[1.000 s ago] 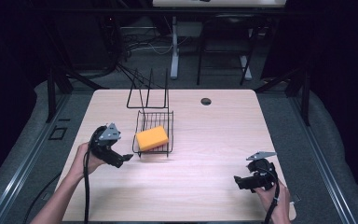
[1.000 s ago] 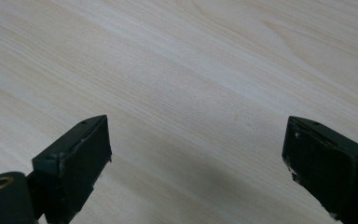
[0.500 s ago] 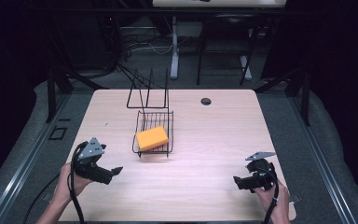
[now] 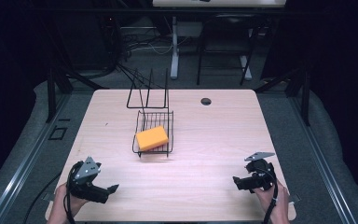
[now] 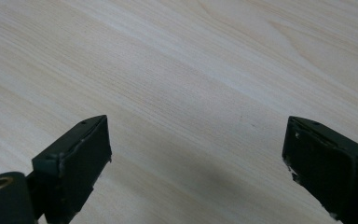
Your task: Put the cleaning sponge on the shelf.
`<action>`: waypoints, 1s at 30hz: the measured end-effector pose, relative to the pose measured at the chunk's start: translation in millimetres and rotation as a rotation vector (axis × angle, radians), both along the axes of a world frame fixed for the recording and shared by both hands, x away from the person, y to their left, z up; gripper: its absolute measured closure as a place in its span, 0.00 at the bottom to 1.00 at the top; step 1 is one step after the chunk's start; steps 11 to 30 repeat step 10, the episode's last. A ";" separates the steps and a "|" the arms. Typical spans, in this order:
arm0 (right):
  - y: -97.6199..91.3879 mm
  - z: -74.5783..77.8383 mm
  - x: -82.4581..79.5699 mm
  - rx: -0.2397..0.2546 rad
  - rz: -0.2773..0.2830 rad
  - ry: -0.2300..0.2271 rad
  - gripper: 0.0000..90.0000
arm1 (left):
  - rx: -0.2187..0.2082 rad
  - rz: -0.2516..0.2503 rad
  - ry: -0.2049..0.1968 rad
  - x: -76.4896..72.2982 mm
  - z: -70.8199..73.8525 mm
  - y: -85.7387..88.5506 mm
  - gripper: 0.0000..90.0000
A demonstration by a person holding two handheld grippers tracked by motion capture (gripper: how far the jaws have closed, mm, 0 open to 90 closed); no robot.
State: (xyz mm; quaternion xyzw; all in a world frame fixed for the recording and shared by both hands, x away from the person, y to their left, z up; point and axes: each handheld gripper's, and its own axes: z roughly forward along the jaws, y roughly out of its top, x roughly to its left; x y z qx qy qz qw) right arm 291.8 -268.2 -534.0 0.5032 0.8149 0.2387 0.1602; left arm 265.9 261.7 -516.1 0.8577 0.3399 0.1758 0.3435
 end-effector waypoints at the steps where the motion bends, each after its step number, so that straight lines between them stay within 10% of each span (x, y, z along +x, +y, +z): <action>1: 0.0 -0.2 0.1 0.003 0.001 0.002 0.08 | -0.002 0.005 0.003 -0.3 -3.4 1.3 0.00; 30: 0.1 -0.2 1.7 -0.003 0.004 0.004 0.08 | -0.010 0.045 0.040 3.7 -23.2 11.2 0.00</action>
